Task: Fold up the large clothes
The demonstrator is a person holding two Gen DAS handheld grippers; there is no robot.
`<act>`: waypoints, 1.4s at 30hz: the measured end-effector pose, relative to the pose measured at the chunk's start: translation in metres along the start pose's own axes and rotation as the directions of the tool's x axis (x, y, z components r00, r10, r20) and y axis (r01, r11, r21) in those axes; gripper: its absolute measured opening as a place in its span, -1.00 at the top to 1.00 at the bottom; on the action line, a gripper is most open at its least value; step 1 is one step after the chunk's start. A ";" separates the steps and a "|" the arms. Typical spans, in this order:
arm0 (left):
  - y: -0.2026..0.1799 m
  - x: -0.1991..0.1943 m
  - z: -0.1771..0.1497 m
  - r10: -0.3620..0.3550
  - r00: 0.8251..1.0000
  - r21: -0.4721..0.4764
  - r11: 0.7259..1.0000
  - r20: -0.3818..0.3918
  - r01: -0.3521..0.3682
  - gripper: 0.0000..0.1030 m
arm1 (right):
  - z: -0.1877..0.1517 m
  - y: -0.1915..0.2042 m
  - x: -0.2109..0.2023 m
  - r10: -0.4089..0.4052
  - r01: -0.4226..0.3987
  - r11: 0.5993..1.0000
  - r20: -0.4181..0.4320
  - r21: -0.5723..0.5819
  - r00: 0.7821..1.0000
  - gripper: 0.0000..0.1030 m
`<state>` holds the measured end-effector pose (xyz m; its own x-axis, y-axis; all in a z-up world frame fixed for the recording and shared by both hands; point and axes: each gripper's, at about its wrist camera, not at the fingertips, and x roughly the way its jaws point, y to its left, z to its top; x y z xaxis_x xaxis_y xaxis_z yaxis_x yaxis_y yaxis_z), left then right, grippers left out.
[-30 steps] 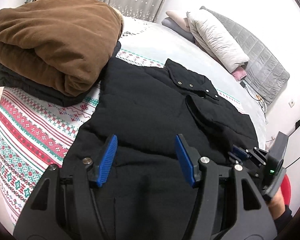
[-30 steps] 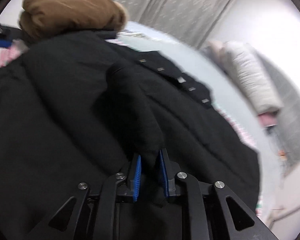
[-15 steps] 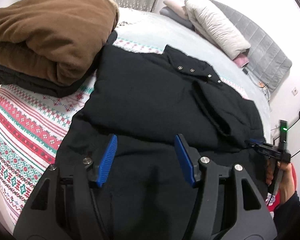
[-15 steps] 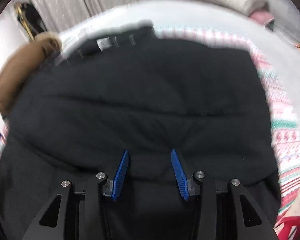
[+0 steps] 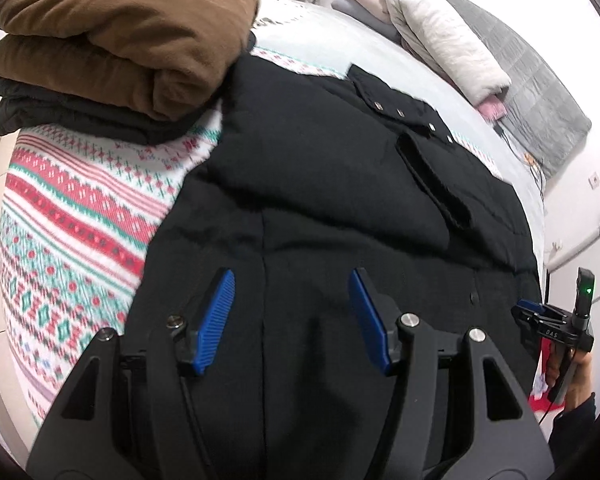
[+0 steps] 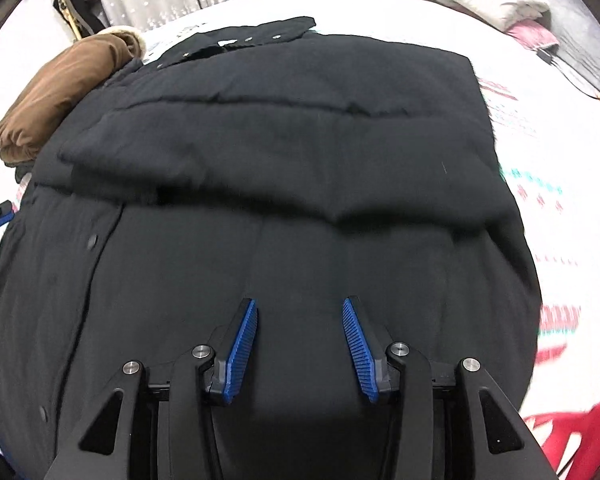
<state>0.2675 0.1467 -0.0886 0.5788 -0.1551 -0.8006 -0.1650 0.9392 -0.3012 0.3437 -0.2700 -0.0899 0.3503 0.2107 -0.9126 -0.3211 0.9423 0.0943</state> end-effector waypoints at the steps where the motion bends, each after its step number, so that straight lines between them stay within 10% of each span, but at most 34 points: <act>1: -0.003 0.001 -0.005 0.001 1.000 0.011 1.000 -0.012 -0.001 -0.18 | -0.007 0.001 -0.003 -0.004 0.004 1.000 0.002 0.002 1.000 0.11; 16: -0.008 -0.025 -0.071 0.156 0.988 0.099 0.983 0.001 -0.155 -0.18 | -0.116 -0.010 -0.056 0.016 -0.015 0.994 -0.005 0.111 1.000 0.11; 26: 0.039 -0.086 -0.115 0.073 0.997 -0.022 0.997 -0.018 -0.074 -0.18 | -0.193 -0.093 -0.074 0.068 -0.060 0.860 0.003 0.507 0.998 -0.08; 35: 0.066 -0.128 -0.161 -0.036 0.999 -0.094 0.995 -0.032 0.033 -0.40 | -0.201 -0.133 -0.084 0.210 -0.188 0.929 -0.036 0.318 0.977 -0.39; 42: 0.081 -0.123 -0.194 -0.109 0.994 -0.128 0.986 -0.021 0.106 -0.43 | -0.225 -0.157 -0.039 0.524 -0.495 0.787 0.024 0.368 0.851 -0.39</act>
<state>0.0280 0.1825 -0.1151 0.5765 -0.2631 -0.7736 -0.2038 0.8705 -0.4479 0.1827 -0.4847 -0.1582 0.1513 0.6794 -0.7180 -0.1028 0.7333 0.6721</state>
